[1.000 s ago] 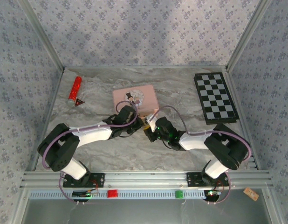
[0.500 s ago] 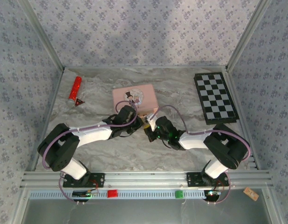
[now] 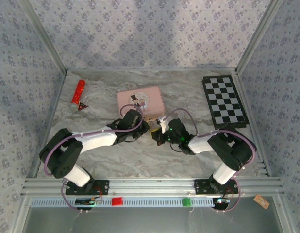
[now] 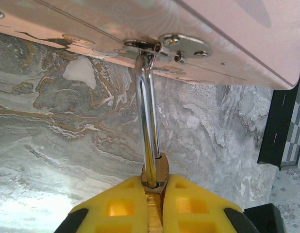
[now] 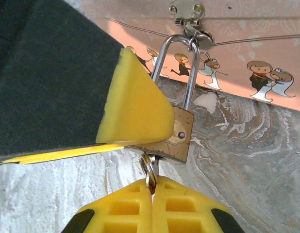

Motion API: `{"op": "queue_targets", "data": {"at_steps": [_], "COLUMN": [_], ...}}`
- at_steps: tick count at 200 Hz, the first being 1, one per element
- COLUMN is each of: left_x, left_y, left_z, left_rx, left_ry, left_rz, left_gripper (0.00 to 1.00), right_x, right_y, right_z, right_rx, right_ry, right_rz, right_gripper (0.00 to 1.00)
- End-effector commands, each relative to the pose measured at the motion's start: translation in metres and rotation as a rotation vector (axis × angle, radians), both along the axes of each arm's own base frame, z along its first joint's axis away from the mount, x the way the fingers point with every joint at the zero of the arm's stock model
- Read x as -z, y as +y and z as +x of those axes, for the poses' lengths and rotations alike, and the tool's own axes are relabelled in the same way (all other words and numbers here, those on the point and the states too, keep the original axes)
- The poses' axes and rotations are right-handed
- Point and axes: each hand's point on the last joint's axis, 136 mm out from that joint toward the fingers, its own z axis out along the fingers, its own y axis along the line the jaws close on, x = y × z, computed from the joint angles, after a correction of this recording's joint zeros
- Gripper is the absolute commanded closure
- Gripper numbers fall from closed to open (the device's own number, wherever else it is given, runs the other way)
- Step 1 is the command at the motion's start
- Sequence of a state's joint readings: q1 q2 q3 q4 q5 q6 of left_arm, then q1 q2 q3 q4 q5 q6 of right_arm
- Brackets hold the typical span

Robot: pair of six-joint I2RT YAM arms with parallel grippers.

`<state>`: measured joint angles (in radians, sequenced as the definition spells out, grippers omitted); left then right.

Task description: Unlock the padlock with the key

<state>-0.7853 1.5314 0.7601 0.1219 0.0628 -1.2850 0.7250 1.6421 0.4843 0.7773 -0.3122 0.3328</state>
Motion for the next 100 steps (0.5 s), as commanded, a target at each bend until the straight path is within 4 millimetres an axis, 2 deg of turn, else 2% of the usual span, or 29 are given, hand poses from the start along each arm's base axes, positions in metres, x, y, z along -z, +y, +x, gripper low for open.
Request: {"op": "queue_targets", "data": {"at_steps": [1,54,100], "left_x": [-0.051,-0.049,-0.040], "left_y": [-0.028,-0.027,-0.025], "left_z": [0.005,0.006,0.005], "left_rx": [0.065,0.062,0.058], "left_ry": [-0.104,-0.102,-0.089], "left_rz": [-0.155,-0.153,-0.136], "left_gripper": [1.00,1.00,1.00], "right_x": [-0.007,-0.011,-0.013], "right_y": [-0.001,0.004,0.005], "right_z": [0.011,0.014,0.012], "right_rx": [0.045,0.058,0.080], "right_ry": [0.019,0.086,0.171], "right_rz": [0.080,0.183,0.262], "right_gripper": [1.00,1.00,1.00]}}
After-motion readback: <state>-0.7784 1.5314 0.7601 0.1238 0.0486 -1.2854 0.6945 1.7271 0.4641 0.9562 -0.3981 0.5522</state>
